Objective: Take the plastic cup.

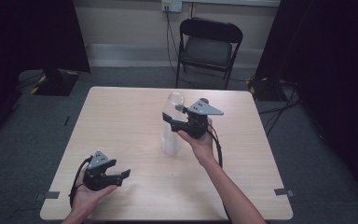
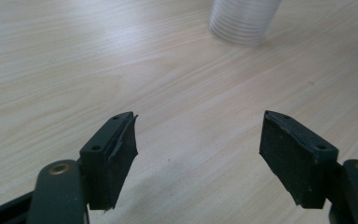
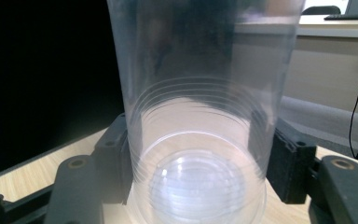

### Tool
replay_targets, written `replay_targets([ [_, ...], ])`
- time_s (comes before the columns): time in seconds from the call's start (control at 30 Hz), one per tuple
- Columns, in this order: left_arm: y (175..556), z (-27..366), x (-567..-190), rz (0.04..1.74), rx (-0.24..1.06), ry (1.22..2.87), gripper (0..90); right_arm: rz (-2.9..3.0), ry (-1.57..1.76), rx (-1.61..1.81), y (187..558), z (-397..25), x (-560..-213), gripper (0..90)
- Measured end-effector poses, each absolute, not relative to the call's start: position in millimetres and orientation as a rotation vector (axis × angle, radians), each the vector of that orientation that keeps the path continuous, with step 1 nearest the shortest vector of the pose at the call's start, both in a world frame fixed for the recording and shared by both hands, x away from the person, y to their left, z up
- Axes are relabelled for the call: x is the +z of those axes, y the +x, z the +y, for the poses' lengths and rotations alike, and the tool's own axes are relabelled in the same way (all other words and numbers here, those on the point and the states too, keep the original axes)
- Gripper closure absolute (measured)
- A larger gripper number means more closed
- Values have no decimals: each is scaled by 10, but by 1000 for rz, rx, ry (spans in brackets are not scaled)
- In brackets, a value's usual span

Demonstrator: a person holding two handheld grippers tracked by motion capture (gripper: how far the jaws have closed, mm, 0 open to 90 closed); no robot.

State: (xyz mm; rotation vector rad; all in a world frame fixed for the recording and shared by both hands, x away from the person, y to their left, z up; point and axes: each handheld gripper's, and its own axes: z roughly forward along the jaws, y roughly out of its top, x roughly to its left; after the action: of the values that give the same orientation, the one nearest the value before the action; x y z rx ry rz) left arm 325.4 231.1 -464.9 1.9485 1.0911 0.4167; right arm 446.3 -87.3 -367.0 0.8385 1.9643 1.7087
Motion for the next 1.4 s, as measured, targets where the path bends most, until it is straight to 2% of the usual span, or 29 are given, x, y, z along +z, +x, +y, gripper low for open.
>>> replay_targets([
  [0.33,3252,2294,-4635,1071,436,1934,320,1935,857,1735,4439,-959,-3599,364],
  [0.7,3268,2260,-4636,1038,370,1954,352,1917,879,1764,4289,-1069,-3499,362],
  [1.07,3262,2274,-4624,1023,349,1950,337,1902,961,1731,4108,-1319,-3454,358],
  [1.17,3256,2281,-4616,1002,340,1929,304,1904,975,1726,4078,-1368,-3458,357],
  [1.4,3245,2231,-4567,980,367,1915,352,1958,1091,1699,3983,-1505,-3591,368],
])
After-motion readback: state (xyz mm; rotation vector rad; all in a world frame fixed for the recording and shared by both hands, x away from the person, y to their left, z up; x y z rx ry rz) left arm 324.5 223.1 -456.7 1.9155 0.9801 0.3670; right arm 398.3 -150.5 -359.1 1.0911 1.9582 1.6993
